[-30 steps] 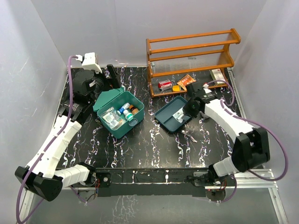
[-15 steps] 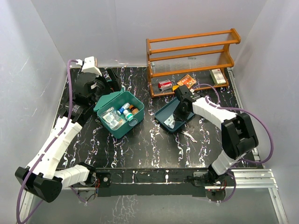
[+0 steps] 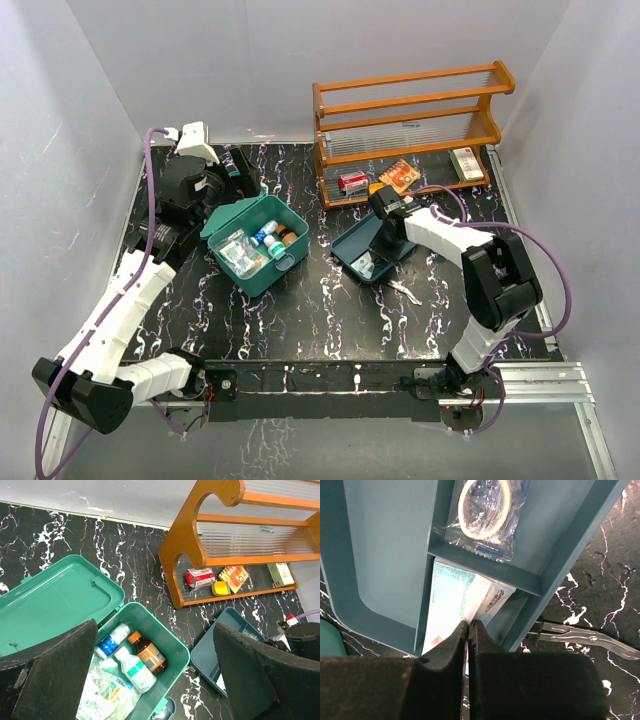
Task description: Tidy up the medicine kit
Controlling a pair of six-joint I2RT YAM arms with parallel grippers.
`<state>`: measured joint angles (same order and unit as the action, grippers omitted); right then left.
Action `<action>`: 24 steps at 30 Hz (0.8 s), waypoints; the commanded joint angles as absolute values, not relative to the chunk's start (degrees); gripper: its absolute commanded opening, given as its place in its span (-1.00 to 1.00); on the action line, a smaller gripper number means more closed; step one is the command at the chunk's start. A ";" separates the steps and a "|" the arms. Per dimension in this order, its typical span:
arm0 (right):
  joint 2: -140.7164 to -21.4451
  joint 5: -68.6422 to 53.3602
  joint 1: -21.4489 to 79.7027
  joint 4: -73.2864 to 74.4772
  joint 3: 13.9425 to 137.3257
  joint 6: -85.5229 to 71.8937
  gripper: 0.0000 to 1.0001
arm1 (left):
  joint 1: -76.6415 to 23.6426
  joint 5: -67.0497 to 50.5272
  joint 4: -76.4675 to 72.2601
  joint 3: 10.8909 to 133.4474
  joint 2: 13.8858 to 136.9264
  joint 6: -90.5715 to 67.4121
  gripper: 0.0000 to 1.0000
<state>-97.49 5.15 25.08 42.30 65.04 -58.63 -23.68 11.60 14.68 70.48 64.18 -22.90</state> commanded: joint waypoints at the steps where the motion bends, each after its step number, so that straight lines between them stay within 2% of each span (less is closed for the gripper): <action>1: -98.44 8.50 25.34 42.75 68.13 -59.62 -1.00 | -23.38 11.46 14.68 71.89 62.41 -21.84 0.97; 11: -101.70 10.98 26.05 43.38 70.68 -59.00 -1.00 | -23.38 11.52 14.77 71.76 62.49 -21.45 0.97; 16: -100.81 11.15 26.64 44.43 71.02 -58.43 -0.46 | -23.38 11.78 14.77 71.83 62.49 -21.21 0.97; 18: -100.11 11.54 26.79 44.72 71.02 -58.27 -0.40 | -23.38 11.91 14.83 71.76 62.50 -21.03 0.97; 24: -96.86 14.43 26.79 45.86 72.50 -56.56 -0.39 | -23.38 11.87 14.61 71.70 62.80 -20.92 0.97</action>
